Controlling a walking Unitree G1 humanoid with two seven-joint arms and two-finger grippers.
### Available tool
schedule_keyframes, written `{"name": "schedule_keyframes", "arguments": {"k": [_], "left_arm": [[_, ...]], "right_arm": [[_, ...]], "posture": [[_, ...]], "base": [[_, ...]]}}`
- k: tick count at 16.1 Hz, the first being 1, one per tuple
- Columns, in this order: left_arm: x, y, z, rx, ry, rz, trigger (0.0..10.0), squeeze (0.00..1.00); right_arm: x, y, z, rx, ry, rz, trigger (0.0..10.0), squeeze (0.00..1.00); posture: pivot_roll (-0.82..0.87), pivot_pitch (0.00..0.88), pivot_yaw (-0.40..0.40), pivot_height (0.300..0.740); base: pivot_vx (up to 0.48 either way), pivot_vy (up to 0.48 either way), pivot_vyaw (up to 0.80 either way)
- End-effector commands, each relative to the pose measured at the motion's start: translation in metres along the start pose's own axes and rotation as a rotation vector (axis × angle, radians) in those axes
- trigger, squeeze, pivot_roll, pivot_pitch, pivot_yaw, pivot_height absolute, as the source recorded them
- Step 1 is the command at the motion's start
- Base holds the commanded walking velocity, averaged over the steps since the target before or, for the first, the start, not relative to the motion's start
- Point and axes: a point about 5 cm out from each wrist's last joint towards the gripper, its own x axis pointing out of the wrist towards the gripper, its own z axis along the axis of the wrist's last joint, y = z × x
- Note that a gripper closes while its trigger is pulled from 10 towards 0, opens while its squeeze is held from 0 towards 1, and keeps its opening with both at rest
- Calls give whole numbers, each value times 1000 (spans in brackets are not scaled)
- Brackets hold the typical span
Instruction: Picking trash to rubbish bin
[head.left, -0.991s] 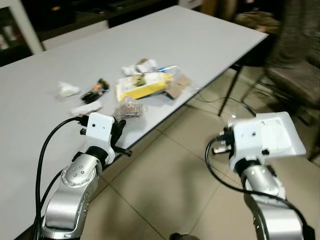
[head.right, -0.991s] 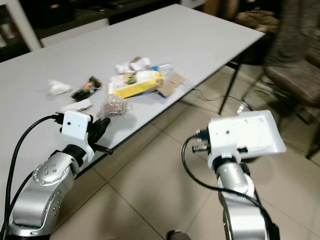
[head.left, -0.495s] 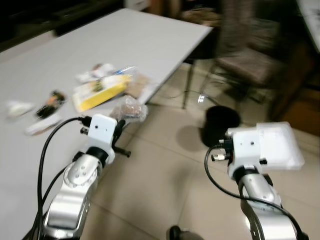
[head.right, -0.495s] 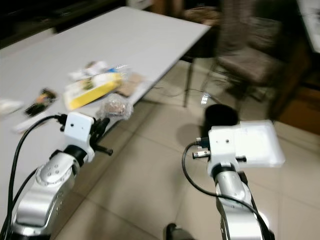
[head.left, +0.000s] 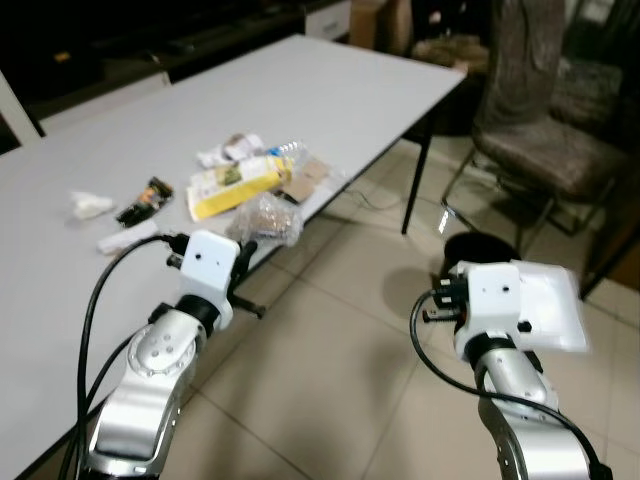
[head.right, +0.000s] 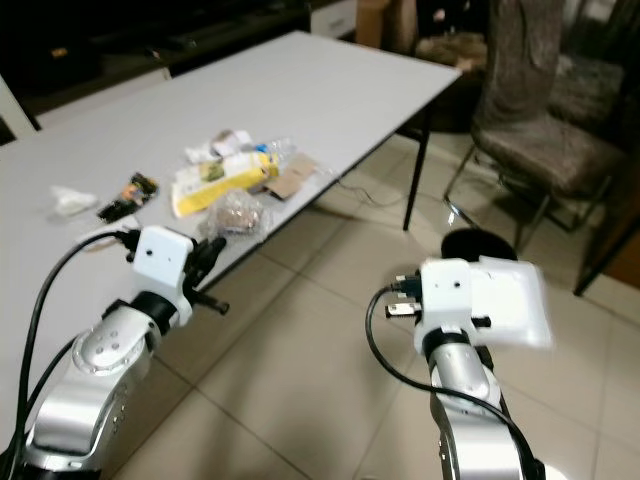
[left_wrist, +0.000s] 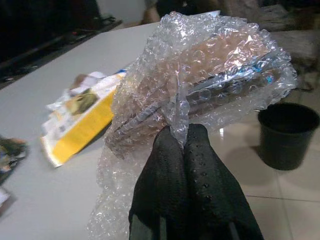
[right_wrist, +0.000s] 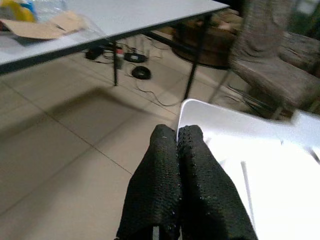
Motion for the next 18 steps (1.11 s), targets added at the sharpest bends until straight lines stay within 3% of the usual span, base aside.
{"name": "schedule_keyframes", "arguments": {"k": [1, 4, 6, 9, 15, 18], "left_arm": [[2, -2, 3, 8, -11, -31, 10000, 0], [3, -3, 3, 2, -16, -47, 10000, 0], [3, -4, 3, 4, -15, -57, 10000, 0], [2, -5, 2, 3, -10, -62, 10000, 0], [3, -5, 3, -5, -14, -73, 10000, 0], [4, -4, 4, 1, -18, -82, 10000, 0]], "right_arm": [[-2, -2, -1, 16, 1, -14, 10000, 0], [-4, -1, -3, 15, 9, -6, 10000, 0], [-4, 0, -5, -2, 14, 6, 10000, 0], [-4, 2, -8, -49, 25, 39, 10000, 0], [-3, 3, -10, -33, 39, 39, 10000, 0], [-4, 1, -11, -34, 43, 30, 10000, 0]], "posture": [[-70, 0, 19, 740], [-72, 0, 19, 740], [-72, 0, 17, 740], [-66, 4, 12, 740], [-66, 2, 13, 740], [-70, 5, 19, 740]], "base": [[0, 0, -800], [0, 0, -800], [0, 0, 0], [259, 0, 0], [309, 0, 0], [346, 0, -573]]}}
